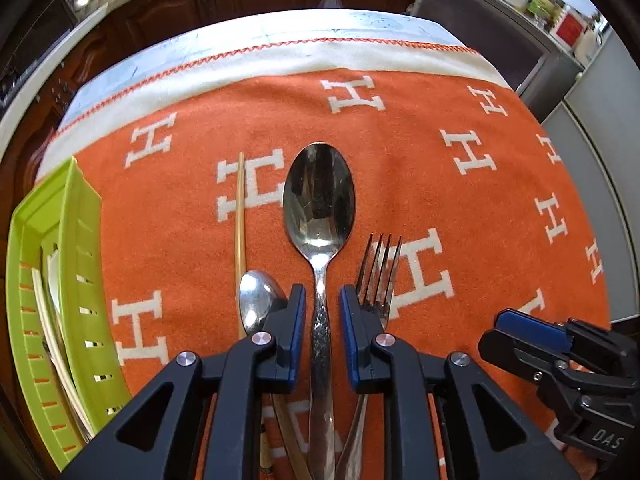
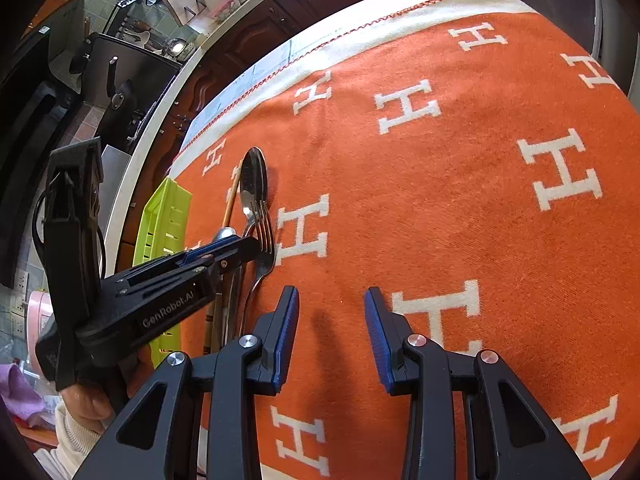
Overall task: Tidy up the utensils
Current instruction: 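Move the left tool to the large metal spoon and grasp its handle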
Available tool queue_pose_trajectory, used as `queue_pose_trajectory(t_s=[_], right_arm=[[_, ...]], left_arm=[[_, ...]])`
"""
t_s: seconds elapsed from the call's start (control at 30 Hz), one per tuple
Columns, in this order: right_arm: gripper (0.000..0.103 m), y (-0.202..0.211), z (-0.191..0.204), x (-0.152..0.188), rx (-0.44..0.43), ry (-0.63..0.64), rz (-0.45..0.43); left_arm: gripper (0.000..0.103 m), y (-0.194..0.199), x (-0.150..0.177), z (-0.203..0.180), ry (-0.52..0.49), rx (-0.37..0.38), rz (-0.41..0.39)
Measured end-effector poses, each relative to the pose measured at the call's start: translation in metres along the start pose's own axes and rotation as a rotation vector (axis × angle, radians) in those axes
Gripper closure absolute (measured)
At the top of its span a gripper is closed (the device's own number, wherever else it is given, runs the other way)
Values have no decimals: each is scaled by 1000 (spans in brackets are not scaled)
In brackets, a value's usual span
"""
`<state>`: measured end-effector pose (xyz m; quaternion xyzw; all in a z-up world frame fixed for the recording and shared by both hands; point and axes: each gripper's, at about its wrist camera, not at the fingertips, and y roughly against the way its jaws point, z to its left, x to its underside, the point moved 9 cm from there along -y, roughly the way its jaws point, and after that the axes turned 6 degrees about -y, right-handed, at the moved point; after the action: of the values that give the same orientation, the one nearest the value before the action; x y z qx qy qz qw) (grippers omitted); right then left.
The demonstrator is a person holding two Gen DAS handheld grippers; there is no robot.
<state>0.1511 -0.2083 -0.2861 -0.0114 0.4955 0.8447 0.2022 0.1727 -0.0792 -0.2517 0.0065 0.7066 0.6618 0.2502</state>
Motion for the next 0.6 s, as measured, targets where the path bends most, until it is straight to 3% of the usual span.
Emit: queue_pose_trajectory(t_s=[0.1,0.2,0.43,0.6], right_arm=[[68,1,0,0,-2,5,-2],[68,3,0,2,-1,8,-3],[68,2,5,6,-5,12,10],[68,0,17,10,-16,36,18]], left_arm=[[88,0,-2,-3,-11,-27,-27],[99,1,-5,2,22,-34,-70],[100,13,5,14,157,74,-65],[100,32,13,17,179,114,-92]])
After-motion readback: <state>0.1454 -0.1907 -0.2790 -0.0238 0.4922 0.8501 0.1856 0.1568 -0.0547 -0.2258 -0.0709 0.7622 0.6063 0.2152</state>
